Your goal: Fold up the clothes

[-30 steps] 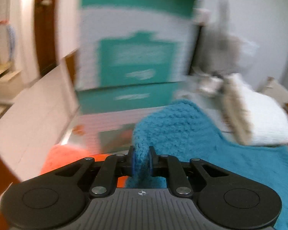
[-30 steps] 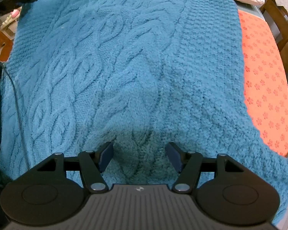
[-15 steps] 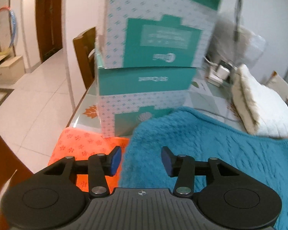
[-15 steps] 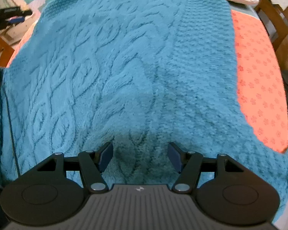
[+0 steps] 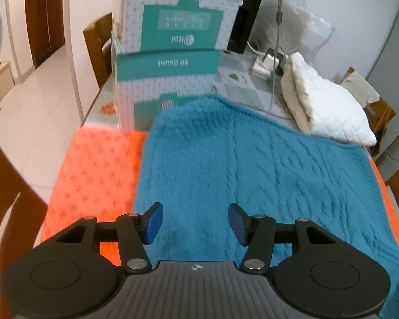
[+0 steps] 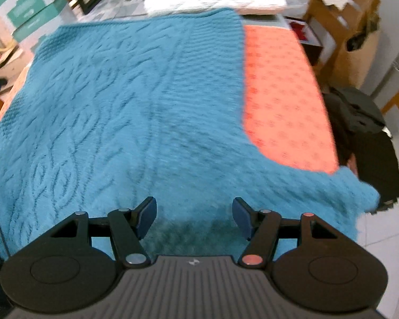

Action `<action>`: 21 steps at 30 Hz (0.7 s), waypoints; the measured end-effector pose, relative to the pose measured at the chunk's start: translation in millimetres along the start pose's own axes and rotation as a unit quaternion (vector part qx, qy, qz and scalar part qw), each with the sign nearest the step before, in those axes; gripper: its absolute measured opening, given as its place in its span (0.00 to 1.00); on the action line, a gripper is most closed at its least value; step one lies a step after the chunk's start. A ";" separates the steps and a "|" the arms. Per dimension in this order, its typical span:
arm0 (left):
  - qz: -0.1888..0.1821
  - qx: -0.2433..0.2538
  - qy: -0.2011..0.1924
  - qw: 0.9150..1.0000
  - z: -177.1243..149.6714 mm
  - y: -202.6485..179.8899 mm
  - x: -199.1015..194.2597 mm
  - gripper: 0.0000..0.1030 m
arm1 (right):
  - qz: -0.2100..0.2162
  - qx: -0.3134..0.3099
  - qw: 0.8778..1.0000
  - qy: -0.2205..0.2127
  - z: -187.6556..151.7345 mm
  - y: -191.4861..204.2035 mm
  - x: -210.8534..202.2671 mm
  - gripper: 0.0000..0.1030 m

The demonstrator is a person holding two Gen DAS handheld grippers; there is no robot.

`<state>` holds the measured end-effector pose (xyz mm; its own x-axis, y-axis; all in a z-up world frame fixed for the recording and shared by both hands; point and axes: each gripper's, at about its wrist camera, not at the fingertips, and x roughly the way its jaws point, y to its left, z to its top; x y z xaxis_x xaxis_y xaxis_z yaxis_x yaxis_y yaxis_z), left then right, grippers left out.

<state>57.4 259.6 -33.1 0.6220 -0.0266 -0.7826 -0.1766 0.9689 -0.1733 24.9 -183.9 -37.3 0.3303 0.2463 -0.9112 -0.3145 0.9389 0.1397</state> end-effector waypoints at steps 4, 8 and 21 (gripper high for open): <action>-0.009 0.009 0.011 1.000 -18.4 -15.6 -15.5 0.56 | -0.020 0.032 0.999 -0.018 -19.5 -21.6 -19.7 0.68; -0.037 0.022 0.025 0.999 -40.1 -38.5 -28.5 0.57 | -0.038 0.072 0.996 -0.030 -44.2 -45.9 -35.9 0.68; -0.100 0.059 0.108 0.987 -111.9 -132.7 -29.2 0.59 | -0.059 0.234 0.969 -0.061 -122.4 -132.3 -57.4 0.68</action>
